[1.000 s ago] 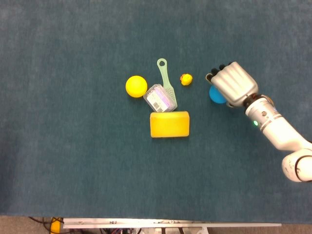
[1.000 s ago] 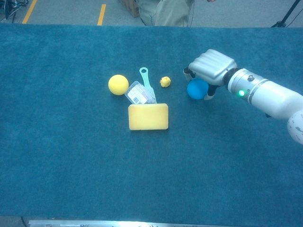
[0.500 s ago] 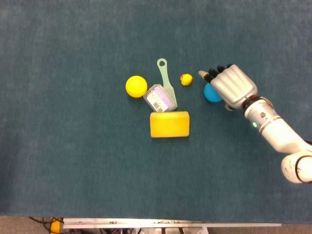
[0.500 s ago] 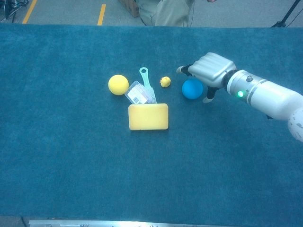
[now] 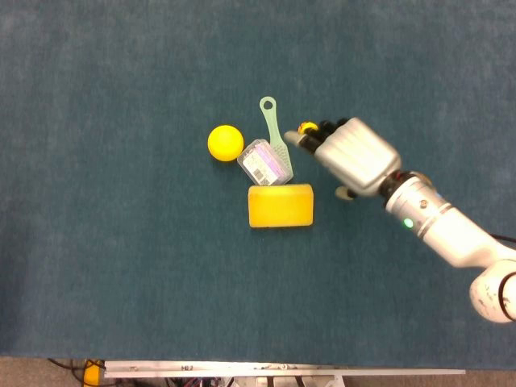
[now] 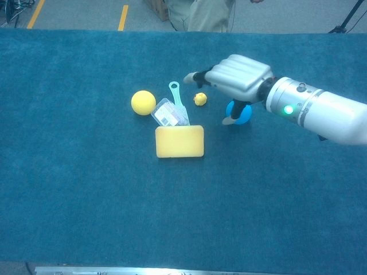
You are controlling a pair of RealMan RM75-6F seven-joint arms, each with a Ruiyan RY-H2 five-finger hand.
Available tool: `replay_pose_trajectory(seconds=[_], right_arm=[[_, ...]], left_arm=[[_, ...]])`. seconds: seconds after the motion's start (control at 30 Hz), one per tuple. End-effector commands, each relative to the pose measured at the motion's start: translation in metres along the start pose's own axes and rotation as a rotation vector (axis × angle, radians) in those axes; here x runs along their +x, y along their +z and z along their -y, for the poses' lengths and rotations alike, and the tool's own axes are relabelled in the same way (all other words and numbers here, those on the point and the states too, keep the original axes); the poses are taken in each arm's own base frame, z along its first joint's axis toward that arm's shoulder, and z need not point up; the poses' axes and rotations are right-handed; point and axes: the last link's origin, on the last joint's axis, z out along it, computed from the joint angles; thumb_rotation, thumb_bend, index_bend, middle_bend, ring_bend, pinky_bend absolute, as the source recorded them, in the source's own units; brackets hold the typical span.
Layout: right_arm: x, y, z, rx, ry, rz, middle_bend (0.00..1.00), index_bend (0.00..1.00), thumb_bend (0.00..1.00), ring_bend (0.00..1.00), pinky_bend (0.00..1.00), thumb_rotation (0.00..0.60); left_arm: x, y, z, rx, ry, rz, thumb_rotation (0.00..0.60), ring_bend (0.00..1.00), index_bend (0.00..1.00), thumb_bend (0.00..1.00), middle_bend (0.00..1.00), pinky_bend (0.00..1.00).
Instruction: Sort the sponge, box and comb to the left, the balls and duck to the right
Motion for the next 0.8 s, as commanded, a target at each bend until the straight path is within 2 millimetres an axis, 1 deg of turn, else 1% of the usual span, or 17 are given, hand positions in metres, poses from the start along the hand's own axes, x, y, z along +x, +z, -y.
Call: replay_pose_trajectory(seconds=[0.03, 0.23, 0.37, 0.6, 0.8], right_arm=[[0.006, 0.002, 0.013, 0.051, 0.002, -0.004, 0.27, 0.12, 0.0, 0.27, 0.43, 0.6], [0.007, 0.015, 0.036, 0.118, -0.027, 0.011, 0.27, 0.12, 0.0, 0.27, 0.43, 0.6], [0.007, 0.029, 0.049, 0.137, -0.058, 0.02, 0.27, 0.12, 0.0, 0.27, 0.43, 0.6], [0.001, 0.045, 0.065, 0.144, -0.104, 0.047, 0.27, 0.12, 0.0, 0.27, 0.42, 0.6], [-0.003, 0.052, 0.076, 0.152, -0.124, 0.079, 0.27, 0.12, 0.0, 0.27, 0.42, 0.6]], left_arm=[[0.001, -0.002, 0.0, 0.0, 0.0, -0.002, 0.6, 0.32, 0.36, 0.43, 0.36, 0.25], [0.003, -0.007, 0.002, 0.01, 0.001, -0.005, 0.6, 0.32, 0.36, 0.43, 0.36, 0.25], [0.004, -0.01, 0.004, 0.017, 0.001, -0.004, 0.6, 0.32, 0.36, 0.43, 0.36, 0.25], [0.005, -0.014, 0.007, 0.032, 0.0, 0.0, 0.6, 0.31, 0.36, 0.43, 0.35, 0.25], [0.005, -0.015, 0.009, 0.034, 0.0, -0.001, 0.6, 0.31, 0.36, 0.43, 0.35, 0.25]])
